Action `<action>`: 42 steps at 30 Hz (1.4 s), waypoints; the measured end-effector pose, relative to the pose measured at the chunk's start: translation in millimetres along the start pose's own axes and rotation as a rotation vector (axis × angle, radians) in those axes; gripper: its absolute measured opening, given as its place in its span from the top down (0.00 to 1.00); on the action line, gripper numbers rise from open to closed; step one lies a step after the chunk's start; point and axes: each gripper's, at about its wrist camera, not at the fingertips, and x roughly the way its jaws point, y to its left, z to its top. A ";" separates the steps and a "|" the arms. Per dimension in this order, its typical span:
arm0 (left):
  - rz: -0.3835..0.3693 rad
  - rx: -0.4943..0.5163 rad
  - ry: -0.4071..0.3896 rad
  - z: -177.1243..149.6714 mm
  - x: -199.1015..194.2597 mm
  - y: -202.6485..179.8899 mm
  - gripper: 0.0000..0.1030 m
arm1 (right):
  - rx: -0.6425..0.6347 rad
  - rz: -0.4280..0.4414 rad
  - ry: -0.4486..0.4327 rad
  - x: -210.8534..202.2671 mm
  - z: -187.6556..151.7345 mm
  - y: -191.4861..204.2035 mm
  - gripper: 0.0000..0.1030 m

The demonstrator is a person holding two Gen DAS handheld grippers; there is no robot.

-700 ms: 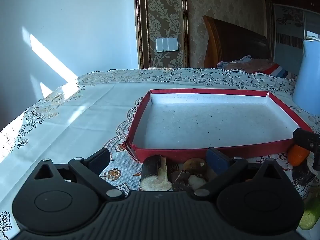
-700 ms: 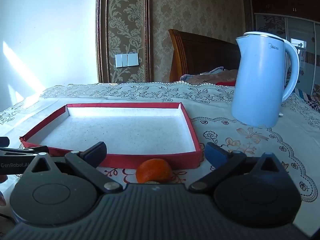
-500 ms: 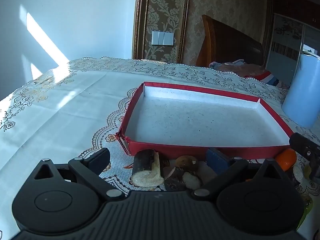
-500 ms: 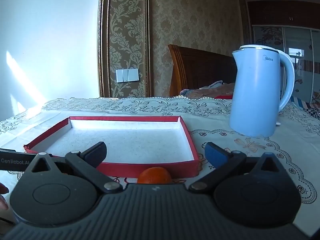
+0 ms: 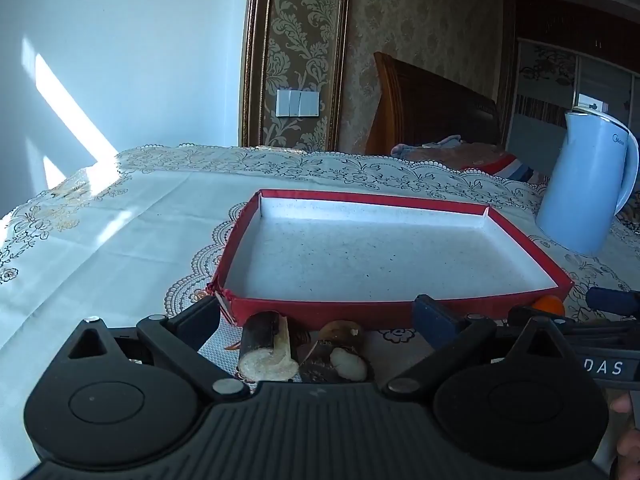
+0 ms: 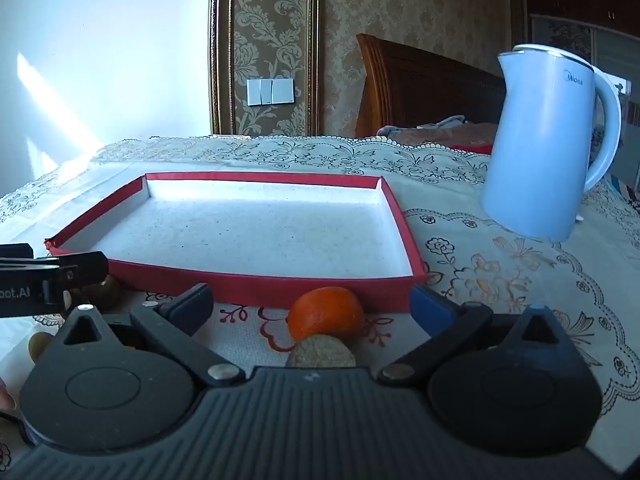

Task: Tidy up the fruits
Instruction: 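Move both grippers toward the fruits lying beside the red tray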

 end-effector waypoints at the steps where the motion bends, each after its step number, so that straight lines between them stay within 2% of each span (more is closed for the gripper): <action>1: 0.030 0.022 -0.018 -0.3 -3.1 -0.5 0.00 | 0.009 0.007 -0.002 -1.1 -0.1 -1.7 0.00; 4: 0.068 0.075 -0.044 -2.4 -17.4 2.5 0.00 | 0.006 0.033 -0.005 -1.8 0.9 -1.8 0.00; 10: 0.030 0.074 0.031 -17.6 -30.4 11.1 0.00 | -0.050 0.041 -0.034 -7.9 0.3 8.4 0.00; 15: 0.019 0.066 0.050 -26.3 -35.7 9.1 0.00 | -0.054 0.029 -0.054 -12.6 0.7 7.6 0.00; 18: 0.047 0.078 0.047 -30.5 -36.4 6.3 0.00 | -0.040 0.029 -0.056 -21.8 1.0 2.9 0.00; 21: 0.060 0.107 0.068 -32.2 -32.3 2.7 0.00 | -0.023 0.069 -0.065 -41.3 -2.5 -5.7 0.00; 25: 0.062 0.122 0.099 -34.5 -26.9 1.0 0.00 | -0.016 0.094 -0.032 -62.6 -14.2 -16.9 0.00; 31: 0.067 0.081 0.138 -34.5 -18.9 6.9 0.00 | -0.096 0.127 0.028 -76.0 -33.8 -13.3 0.00; 35: 0.061 0.075 0.148 -35.6 -17.7 7.5 0.00 | -0.166 0.118 0.016 -77.1 -39.7 1.4 0.00; 42: 0.062 0.073 0.175 -35.1 -13.3 7.9 0.00 | -0.185 0.137 0.005 -84.7 -42.0 1.7 0.00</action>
